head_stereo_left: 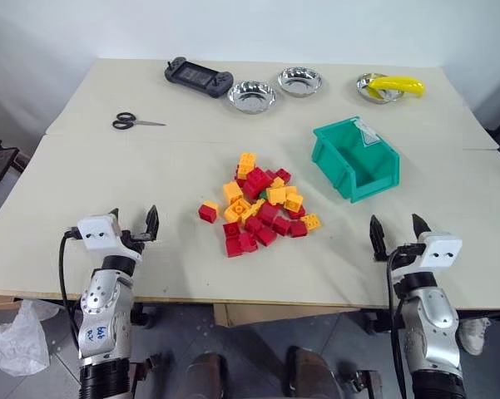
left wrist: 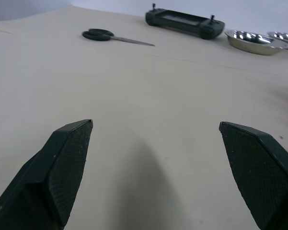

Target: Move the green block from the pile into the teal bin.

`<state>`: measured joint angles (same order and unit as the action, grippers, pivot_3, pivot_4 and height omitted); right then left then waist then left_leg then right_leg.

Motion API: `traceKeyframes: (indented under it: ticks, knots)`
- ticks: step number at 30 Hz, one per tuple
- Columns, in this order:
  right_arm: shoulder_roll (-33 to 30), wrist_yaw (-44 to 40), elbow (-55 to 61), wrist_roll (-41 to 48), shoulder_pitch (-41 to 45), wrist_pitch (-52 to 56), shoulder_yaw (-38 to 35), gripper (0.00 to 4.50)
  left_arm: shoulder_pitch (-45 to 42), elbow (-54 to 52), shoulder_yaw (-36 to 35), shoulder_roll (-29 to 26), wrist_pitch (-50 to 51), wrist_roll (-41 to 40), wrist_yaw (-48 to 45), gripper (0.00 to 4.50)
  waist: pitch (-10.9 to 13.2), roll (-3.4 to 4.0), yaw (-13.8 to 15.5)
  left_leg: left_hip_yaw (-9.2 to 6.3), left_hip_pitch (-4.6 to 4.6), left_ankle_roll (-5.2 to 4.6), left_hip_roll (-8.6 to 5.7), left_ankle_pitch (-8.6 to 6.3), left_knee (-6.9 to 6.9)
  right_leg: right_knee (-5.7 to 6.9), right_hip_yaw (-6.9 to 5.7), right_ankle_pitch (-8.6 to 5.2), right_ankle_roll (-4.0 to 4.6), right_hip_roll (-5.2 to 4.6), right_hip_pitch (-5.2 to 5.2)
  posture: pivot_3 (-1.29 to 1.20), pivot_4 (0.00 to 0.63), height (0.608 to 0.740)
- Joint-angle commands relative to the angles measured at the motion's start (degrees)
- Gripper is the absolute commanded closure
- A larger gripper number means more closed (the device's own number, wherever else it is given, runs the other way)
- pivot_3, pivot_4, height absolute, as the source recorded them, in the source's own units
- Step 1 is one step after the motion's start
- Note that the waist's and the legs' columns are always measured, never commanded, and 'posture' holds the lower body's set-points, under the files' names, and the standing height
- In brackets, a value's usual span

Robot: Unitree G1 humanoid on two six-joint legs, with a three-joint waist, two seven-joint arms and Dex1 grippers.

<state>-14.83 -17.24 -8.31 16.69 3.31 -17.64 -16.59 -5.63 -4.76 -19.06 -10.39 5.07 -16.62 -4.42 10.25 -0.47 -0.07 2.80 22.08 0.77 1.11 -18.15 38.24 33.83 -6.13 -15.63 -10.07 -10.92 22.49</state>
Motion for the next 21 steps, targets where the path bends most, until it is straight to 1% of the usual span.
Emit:
traceKeyframes:
  ticks: [1,4,7,9,12,14,16,17,18,19,21]
  knots:
    - [-0.3,-0.8,0.8,0.5,0.8,-1.7,-0.7,0.03,-0.1,-2.0,0.1,-0.9,0.8,0.1,-0.3,0.0,0.0,0.0,0.0,0.0,0.0,0.0,0.0,0.0,0.0,0.01,0.0,0.0,0.0,0.0,0.0,0.0,0.15,0.74]
    - [-0.4,-1.1,1.2,0.5,0.7,-1.6,-0.7,0.03,0.1,-1.9,-0.1,-0.9,0.6,-0.5,-1.0,0.0,0.0,0.0,0.0,0.0,0.0,0.0,0.0,0.0,0.0,0.0,0.0,0.0,0.0,0.0,0.0,0.0,0.15,0.74]
    - [-1.8,-3.9,4.3,2.8,-0.3,-0.4,-0.9,0.03,1.7,-3.6,-0.5,-2.4,-0.8,-4.7,-8.0,0.0,0.0,0.0,0.0,0.0,0.0,0.0,0.0,0.0,0.0,0.0,0.0,0.0,0.0,0.0,0.0,0.0,0.15,0.74]
    - [-3.7,-7.7,7.0,5.0,-0.9,1.7,-0.4,0.03,2.3,-4.4,-0.6,-4.2,-0.2,-7.1,-12.3,0.0,0.0,0.0,0.0,0.0,0.0,0.0,0.0,0.0,-0.01,0.0,0.0,0.0,0.0,0.0,0.01,0.0,0.15,0.74]
    - [-8.8,-15.0,11.2,8.4,-2.4,5.4,0.5,0.03,2.9,-4.6,-0.1,-10.1,0.2,-8.6,-20.7,0.0,0.0,0.01,0.0,0.0,-0.01,0.0,0.01,0.0,0.01,0.02,0.0,0.0,0.0,0.0,0.01,0.0,0.15,0.74]
    - [-13.7,-21.2,14.0,11.4,-3.1,8.8,0.7,0.03,2.3,-4.2,-0.2,-15.4,1.4,-10.7,-27.8,0.0,0.0,0.01,0.0,0.0,-0.01,0.0,0.02,0.0,0.01,0.02,0.0,-0.01,0.01,0.01,0.0,0.0,0.15,0.74]
    - [-19.5,-28.9,17.1,15.4,-3.8,13.9,1.0,0.4,1.4,-4.5,0.6,-22.1,2.4,-12.4,-36.6,0.0,0.0,0.02,0.0,0.0,0.0,-0.01,0.02,-0.01,0.01,0.01,0.0,-0.01,0.01,0.01,0.01,0.0,0.15,0.74]
    - [-21.3,-31.1,17.9,16.8,-3.9,15.7,1.2,0.62,1.2,-4.5,1.2,-24.1,2.4,-12.8,-39.4,0.0,0.0,0.02,0.1,0.0,0.01,-0.01,0.02,-0.01,0.01,0.01,0.0,-0.01,0.01,0.01,0.01,0.0,0.15,0.74]
    - [-23.2,-33.3,18.5,17.4,-3.9,17.6,2.0,0.94,1.1,-5.2,3.0,-26.6,2.0,-12.4,-43.3,0.0,0.0,0.03,0.1,0.0,0.0,-0.01,0.02,-0.01,-0.01,-0.03,-0.01,-0.01,0.02,0.02,0.0,0.0,0.15,0.74]
    - [-24.9,-35.0,19.1,17.9,-3.5,20.0,2.9,1.28,0.7,-6.0,4.3,-28.2,2.6,-13.1,-46.3,0.0,0.0,0.03,0.1,0.0,-0.01,-0.02,0.02,-0.01,0.0,-0.02,-0.01,-0.01,0.02,0.02,-0.01,0.0,0.15,0.74]
    - [-26.8,-36.0,20.0,17.3,-1.8,24.0,5.5,1.95,-0.5,-6.3,5.9,-29.3,4.6,-15.3,-49.7,0.0,0.0,0.02,0.1,0.0,-0.01,-0.02,0.02,-0.02,-0.01,-0.03,-0.01,-0.01,0.02,0.02,-0.02,0.0,0.15,0.74]
